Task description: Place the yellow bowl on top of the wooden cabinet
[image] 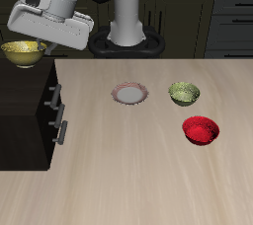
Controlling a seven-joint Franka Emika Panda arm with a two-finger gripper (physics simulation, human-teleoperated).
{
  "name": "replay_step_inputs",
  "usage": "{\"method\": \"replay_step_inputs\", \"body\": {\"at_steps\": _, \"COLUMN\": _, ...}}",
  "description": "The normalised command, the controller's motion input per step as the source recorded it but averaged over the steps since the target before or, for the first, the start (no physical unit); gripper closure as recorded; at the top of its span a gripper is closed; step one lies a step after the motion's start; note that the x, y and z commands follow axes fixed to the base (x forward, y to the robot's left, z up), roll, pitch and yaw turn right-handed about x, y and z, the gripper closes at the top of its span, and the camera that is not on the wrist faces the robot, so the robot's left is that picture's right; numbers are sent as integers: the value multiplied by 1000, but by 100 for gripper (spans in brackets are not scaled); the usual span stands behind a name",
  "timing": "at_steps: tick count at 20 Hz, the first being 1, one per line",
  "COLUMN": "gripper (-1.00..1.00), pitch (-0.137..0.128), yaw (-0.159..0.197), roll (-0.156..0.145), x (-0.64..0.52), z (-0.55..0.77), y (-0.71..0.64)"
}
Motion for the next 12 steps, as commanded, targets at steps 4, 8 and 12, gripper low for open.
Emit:
{"method": "replay_step_inputs", "body": {"at_steps": 4, "gripper": 100, "pitch": 7, "yaw": 21, "roll": -13, "x": -12, "z": -58, "y": -75}}
{"method": "replay_step_inputs", "body": {"at_steps": 8, "gripper": 100, "pitch": -3, "yaw": -26, "roll": -9, "x": 57, "z": 71, "y": -101}}
{"method": "replay_step_inputs", "body": {"at_steps": 12, "gripper": 100, "pitch": -13, "yaw": -13, "roll": 6, "x": 9, "z": 49, "y": 100}}
